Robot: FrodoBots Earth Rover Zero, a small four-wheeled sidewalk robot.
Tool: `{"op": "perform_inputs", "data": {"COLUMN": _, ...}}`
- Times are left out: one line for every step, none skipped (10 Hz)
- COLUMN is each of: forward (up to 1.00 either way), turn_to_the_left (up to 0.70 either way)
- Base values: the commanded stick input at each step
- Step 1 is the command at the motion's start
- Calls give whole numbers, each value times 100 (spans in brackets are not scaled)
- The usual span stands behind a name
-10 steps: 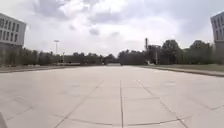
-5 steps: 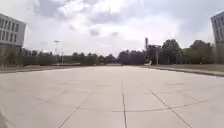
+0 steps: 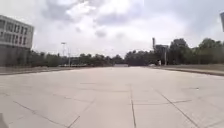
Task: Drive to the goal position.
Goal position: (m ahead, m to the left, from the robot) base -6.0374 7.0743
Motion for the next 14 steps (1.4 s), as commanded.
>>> {"op": "perform_inputs", "data": {"forward": 100, "turn_to_the_left": 40}}
{"op": "perform_inputs", "data": {"forward": 100, "turn_to_the_left": 40}}
{"op": "perform_inputs", "data": {"forward": 100, "turn_to_the_left": 40}}
{"op": "perform_inputs", "data": {"forward": 100, "turn_to_the_left": 40}}
{"op": "perform_inputs", "data": {"forward": 100, "turn_to_the_left": 40}}
{"op": "perform_inputs", "data": {"forward": 100, "turn_to_the_left": 40}}
{"op": "perform_inputs", "data": {"forward": 100, "turn_to_the_left": 40}}
{"op": "perform_inputs", "data": {"forward": 100, "turn_to_the_left": 40}}
{"op": "perform_inputs", "data": {"forward": 100, "turn_to_the_left": 40}}
{"op": "perform_inputs", "data": {"forward": 100, "turn_to_the_left": 40}}
{"op": "perform_inputs", "data": {"forward": 100, "turn_to_the_left": 40}}
{"op": "perform_inputs", "data": {"forward": 100, "turn_to_the_left": 40}}
{"op": "perform_inputs", "data": {"forward": 100, "turn_to_the_left": 40}}
{"op": "perform_inputs", "data": {"forward": 100, "turn_to_the_left": 40}}
